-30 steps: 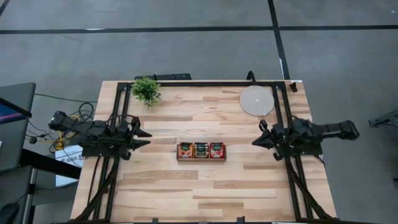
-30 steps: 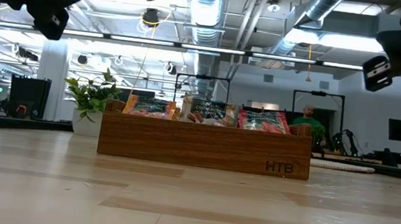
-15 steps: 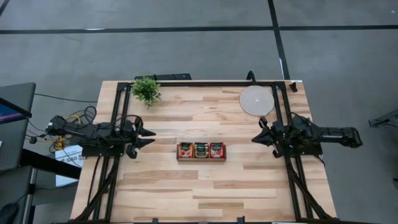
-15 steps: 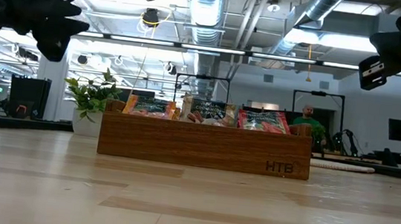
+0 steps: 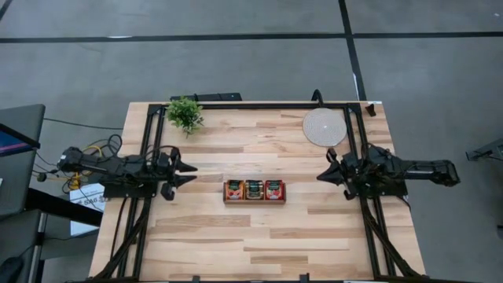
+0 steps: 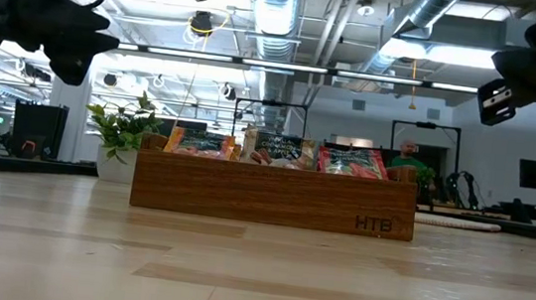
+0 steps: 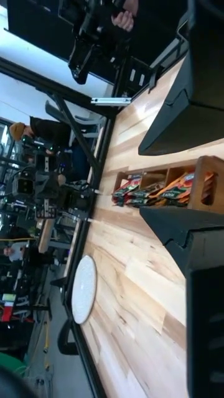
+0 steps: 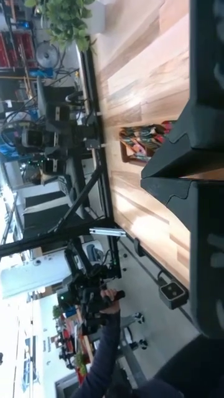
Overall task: Pick & Place Tea
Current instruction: Return to Home Position
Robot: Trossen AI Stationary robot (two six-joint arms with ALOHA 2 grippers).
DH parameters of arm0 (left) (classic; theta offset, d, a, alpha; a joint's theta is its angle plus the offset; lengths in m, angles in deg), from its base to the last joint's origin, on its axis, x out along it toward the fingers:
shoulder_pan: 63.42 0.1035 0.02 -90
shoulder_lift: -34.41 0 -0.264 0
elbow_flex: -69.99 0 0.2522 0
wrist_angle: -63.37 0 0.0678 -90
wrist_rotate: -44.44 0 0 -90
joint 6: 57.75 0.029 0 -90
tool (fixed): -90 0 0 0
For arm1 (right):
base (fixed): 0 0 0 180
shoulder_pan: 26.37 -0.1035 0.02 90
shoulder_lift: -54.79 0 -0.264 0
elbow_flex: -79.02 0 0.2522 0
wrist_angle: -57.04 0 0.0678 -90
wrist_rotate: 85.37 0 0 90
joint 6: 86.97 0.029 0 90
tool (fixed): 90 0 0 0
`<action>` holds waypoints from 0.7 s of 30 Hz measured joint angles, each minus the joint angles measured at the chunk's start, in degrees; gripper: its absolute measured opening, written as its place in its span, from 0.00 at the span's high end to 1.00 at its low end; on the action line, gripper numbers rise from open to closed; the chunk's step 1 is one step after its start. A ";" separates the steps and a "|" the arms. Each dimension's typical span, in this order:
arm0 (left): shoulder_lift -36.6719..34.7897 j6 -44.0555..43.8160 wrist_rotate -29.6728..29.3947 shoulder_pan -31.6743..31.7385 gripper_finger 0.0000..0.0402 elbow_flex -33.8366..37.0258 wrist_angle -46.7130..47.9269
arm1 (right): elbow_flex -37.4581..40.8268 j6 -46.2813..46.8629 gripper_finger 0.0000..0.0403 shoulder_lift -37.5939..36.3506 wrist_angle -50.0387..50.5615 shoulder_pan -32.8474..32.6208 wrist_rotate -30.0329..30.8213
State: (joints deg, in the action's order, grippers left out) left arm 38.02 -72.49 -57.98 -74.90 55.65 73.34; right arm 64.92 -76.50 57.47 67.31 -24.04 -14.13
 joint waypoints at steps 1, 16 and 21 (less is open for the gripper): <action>0.02 0.00 -0.04 0.24 0.66 0.00 0.00 | 0.00 0.01 1.00 0.00 0.00 0.00 -0.36; 0.02 -0.04 -0.22 0.76 0.66 0.07 0.39 | -0.56 0.05 1.00 -0.11 0.08 -0.02 -0.62; 0.02 -0.04 -0.22 0.76 0.66 0.11 0.46 | -0.61 0.05 1.00 -0.11 0.11 -0.02 -0.62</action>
State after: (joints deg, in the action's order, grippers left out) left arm 38.05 -72.53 -58.20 -74.14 55.76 73.80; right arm 64.32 -76.45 57.36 67.42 -24.06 -14.74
